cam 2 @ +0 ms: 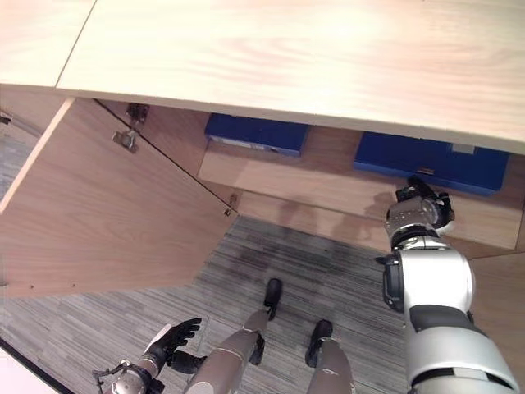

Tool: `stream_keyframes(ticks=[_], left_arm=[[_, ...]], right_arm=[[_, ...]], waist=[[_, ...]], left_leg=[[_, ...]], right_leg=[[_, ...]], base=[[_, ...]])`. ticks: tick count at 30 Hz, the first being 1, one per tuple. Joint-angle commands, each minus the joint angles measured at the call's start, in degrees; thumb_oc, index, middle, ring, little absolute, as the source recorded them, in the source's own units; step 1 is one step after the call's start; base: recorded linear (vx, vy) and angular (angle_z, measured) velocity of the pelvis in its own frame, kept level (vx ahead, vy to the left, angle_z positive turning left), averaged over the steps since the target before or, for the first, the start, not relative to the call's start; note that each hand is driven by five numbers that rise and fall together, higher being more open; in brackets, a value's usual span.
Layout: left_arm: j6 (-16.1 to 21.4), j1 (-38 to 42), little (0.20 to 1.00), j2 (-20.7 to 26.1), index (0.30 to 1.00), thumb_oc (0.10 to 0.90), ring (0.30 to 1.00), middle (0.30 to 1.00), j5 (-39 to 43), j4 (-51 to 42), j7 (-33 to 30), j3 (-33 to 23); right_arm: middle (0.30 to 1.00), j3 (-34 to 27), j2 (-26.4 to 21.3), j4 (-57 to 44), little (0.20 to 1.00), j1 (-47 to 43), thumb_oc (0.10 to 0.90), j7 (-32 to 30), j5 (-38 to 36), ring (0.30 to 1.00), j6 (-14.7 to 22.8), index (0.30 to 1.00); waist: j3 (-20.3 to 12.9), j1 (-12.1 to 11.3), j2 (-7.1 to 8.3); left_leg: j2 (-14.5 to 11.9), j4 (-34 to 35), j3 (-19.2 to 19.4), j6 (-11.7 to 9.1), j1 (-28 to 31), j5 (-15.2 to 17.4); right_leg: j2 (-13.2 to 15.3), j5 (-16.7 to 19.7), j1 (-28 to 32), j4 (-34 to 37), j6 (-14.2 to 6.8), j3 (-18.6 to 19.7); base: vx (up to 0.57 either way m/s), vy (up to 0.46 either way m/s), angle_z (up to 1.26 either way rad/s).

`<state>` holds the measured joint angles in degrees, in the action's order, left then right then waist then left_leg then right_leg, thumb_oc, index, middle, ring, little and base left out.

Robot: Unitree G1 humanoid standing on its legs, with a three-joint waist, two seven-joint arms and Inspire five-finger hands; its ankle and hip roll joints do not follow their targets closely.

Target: Put the empty folder in the office cabinet

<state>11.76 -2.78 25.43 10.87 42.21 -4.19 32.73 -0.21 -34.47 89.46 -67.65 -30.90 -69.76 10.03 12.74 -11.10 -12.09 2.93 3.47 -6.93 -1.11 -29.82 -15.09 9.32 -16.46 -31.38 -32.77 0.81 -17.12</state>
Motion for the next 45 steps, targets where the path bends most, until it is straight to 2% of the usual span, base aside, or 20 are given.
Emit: stream_keyframes(ticks=[1,2,3,6,10,14,17,20,21,24,25,26,28,30,31,35,40,43,45], left_arm=[[1.3,3.1,0.900,1.3,0.900,0.800,0.900,0.900,0.5,1.5,0.5,-0.7],[1.3,2.9,0.900,1.5,0.900,0.800,0.900,0.900,0.6,1.4,0.9,-0.9],[1.4,2.1,0.900,2.4,0.900,0.800,0.900,0.900,1.1,0.9,2.1,-1.4],[1.7,1.5,0.900,3.9,0.900,0.800,0.900,0.900,1.6,-0.1,3.9,-1.4],[1.8,0.9,0.900,5.2,0.900,0.800,0.900,0.900,2.4,-1.3,6.1,-1.3],[1.6,1.2,0.900,6.0,0.900,0.800,0.900,0.900,3.1,-2.0,7.4,-1.4],[1.6,1.8,0.900,6.0,0.900,0.800,0.900,0.900,2.8,-2.2,7.7,-1.5],[1.2,2.1,0.900,5.2,0.900,0.800,0.900,0.900,2.7,-2.0,7.9,-2.2],[0.9,2.1,0.900,4.9,0.900,0.800,0.900,0.900,2.6,-1.7,7.8,-2.7],[0.6,1.6,0.900,4.2,0.900,0.800,0.900,0.900,2.6,-1.1,7.3,-4.3],[0.4,1.1,0.900,3.3,0.900,0.800,0.900,0.900,2.7,-0.3,7.0,-5.6],[0.1,-0.4,0.900,1.5,0.900,0.800,0.900,0.900,2.1,0.9,6.6,-8.1],[-0.9,0.1,0.900,-1.6,0.900,0.800,0.900,0.900,-1.2,11.0,5.8,-10.9],[-1.0,0.2,0.900,-3.4,0.900,0.800,0.900,0.900,-2.8,15.1,4.7,-13.1],[-0.9,-0.7,0.900,-4.1,0.900,0.800,0.900,0.900,-5.6,17.2,4.7,-14.8],[-0.6,-2.5,0.900,-4.7,0.900,0.800,0.900,0.900,-8.2,19.1,4.9,-17.4],[-0.1,-2.5,0.900,-5.0,0.900,0.800,0.900,0.900,-5.6,20.2,4.3,-20.9],[0.1,-2.1,0.900,-5.7,0.900,0.800,0.900,0.900,-1.7,22.4,3.3,-25.0],[0.4,-1.9,0.900,-5.9,0.900,0.800,0.900,0.900,-0.7,23.0,2.9,-26.1]], right_arm=[[0.900,2.7,-5.8,-3.1,0.900,-1.7,0.800,4.3,5.3,0.900,-1.9,0.900],[0.900,4.0,-7.0,-3.5,0.900,-2.4,0.800,5.2,7.3,0.900,-2.6,0.900],[0.900,8.2,-11.2,-5.1,0.900,-5.2,0.800,7.5,12.0,0.900,-3.0,0.900],[0.900,13.2,-16.2,-7.5,0.900,-10.2,0.800,9.4,14.9,0.900,-2.5,0.900],[0.900,16.5,-19.3,-9.3,0.900,-13.6,0.800,11.4,15.8,0.900,-1.8,0.900],[0.900,16.4,-18.7,-10.0,0.900,-12.3,0.800,12.7,15.7,0.900,-1.5,0.900],[0.900,14.7,-16.7,-10.2,0.900,-9.4,0.800,13.6,14.7,0.900,-1.1,0.900],[0.900,8.4,-10.8,-11.1,0.900,0.1,0.800,15.0,11.9,0.900,-0.1,0.900],[0.900,6.8,-8.2,-12.0,0.900,3.4,0.800,15.2,11.0,0.900,0.5,0.900],[0.900,3.6,-2.2,-14.6,0.900,11.1,0.800,16.1,10.0,0.900,1.3,0.900],[0.900,2.6,2.5,-17.6,0.900,17.1,0.800,17.0,9.9,0.900,1.7,0.900],[0.900,3.3,10.1,-27.0,0.900,28.8,0.800,19.0,11.3,0.900,3.1,0.900],[0.900,3.8,14.4,-32.3,0.900,37.3,0.800,21.0,11.3,0.900,4.2,0.900],[0.900,5.4,16.5,-39.4,0.900,45.7,0.800,22.7,13.3,0.900,4.6,0.900],[0.900,6.9,17.6,-45.7,0.900,54.1,0.800,26.5,14.7,0.900,4.1,0.900],[0.900,8.6,17.8,-52.8,0.900,65.9,0.800,30.5,16.9,0.900,2.9,0.900],[0.900,12.2,17.6,-53.5,0.900,72.4,0.800,32.4,22.4,0.900,1.2,0.900],[0.900,14.5,17.7,-49.9,0.900,75.2,0.800,32.1,30.7,0.900,0.3,0.900],[0.900,15.0,17.8,-47.7,0.900,75.6,0.800,31.6,33.6,0.900,0.2,0.900]], waist=[[4.7,-1.3,0.08],[4.7,-1.3,0.01],[4.4,-1.4,0.31],[3.9,-1.4,0.87],[3.1,-1.5,1.70],[2.6,-1.4,2.30],[2.4,-1.3,2.67],[2.1,-0.8,3.57],[2.3,-0.7,3.62],[1.9,0.0,4.46],[1.6,1.0,4.83],[1.3,2.8,5.49],[0.6,4.3,6.42],[-0.2,5.6,7.22],[-1.4,7.2,8.16],[-4.1,8.6,9.28],[-6.0,9.0,10.40],[-7.4,8.5,11.32],[-7.6,8.1,11.60]], left_leg=[[-3.0,-3.9,-0.2,-3.0,9.5,16.5],[-3.0,-3.9,-0.2,-3.0,9.4,16.4],[-2.9,-3.6,-0.4,-3.1,9.6,16.1],[-2.9,-3.4,-0.7,-3.3,10.0,15.9],[-2.9,-2.8,-1.1,-3.5,10.7,15.7],[-3.1,-2.4,-1.4,-3.6,11.6,15.5],[-3.2,-2.2,-1.8,-3.7,12.4,15.4],[-3.6,-1.0,-2.5,-3.7,14.7,15.1],[-3.7,-0.9,-2.3,-3.5,14.9,13.8],[-4.3,0.6,-2.4,-3.5,16.9,13.1],[-4.6,0.9,-2.3,-3.5,18.3,13.1],[-4.9,1.2,-1.6,-3.6,20.2,13.0],[-5.3,1.4,-1.0,-3.9,21.9,13.0],[-5.5,1.5,-0.7,-4.1,23.4,13.1],[-5.6,1.5,0.1,-4.3,25.2,13.2],[-5.7,1.5,0.9,-4.4,28.7,13.9],[-5.6,1.5,1.5,-4.3,31.2,14.4],[-5.6,1.5,1.2,-4.1,32.5,14.7],[-5.5,1.5,0.8,-4.1,32.9,14.8]], right_leg=[[1.2,1.0,4.9,10.9,-5.3,2.0],[1.2,1.1,4.8,11.0,-5.3,2.0],[1.4,1.4,5.2,11.3,-5.4,1.7],[1.5,1.6,6.0,11.7,-5.4,1.5],[1.4,2.0,7.3,12.5,-5.6,1.1],[1.1,2.2,9.1,13.5,-5.7,0.8],[0.8,2.3,10.2,14.0,-5.6,0.5],[0.3,2.8,13.4,15.9,-5.5,-0.2],[0.3,4.7,14.0,16.8,-5.4,-1.1],[-0.4,5.6,16.6,19.0,-5.4,-1.6],[-0.8,5.9,18.1,19.9,-5.4,-1.8],[-1.7,6.6,20.5,22.0,-5.2,-1.5],[-2.4,7.0,22.6,23.9,-5.1,-1.4],[-2.9,7.6,24.7,25.6,-5.0,-1.3],[-3.4,8.4,27.0,27.5,-5.0,-1.1],[-3.9,9.2,31.7,30.5,-5.0,-1.1],[-4.2,10.3,34.9,33.2,-5.0,-0.7],[-4.4,10.6,37.4,34.7,-5.0,-1.1],[-4.4,10.6,38.1,35.1,-5.0,-1.5]], base=[[-0.03,0.001,0.09],[-0.05,-0.004,0.13],[-0.05,-0.007,0.14],[-0.03,-0.003,0.13],[-0.01,-0.008,-0.08],[-0.01,-0.005,0.03],[-0.02,-0.015,0.10],[-0.05,-0.007,0.11],[-0.11,0.041,0.11],[-0.03,0.015,-0.06],[0.00,0.000,0.00],[0.04,0.013,0.02],[0.05,-0.007,-0.01],[0.04,-0.019,-0.16],[0.05,-0.019,-0.16],[0.03,-0.018,-0.21],[-0.01,-0.015,-0.12],[0.00,-0.005,-0.01],[-0.01,0.000,0.02]])
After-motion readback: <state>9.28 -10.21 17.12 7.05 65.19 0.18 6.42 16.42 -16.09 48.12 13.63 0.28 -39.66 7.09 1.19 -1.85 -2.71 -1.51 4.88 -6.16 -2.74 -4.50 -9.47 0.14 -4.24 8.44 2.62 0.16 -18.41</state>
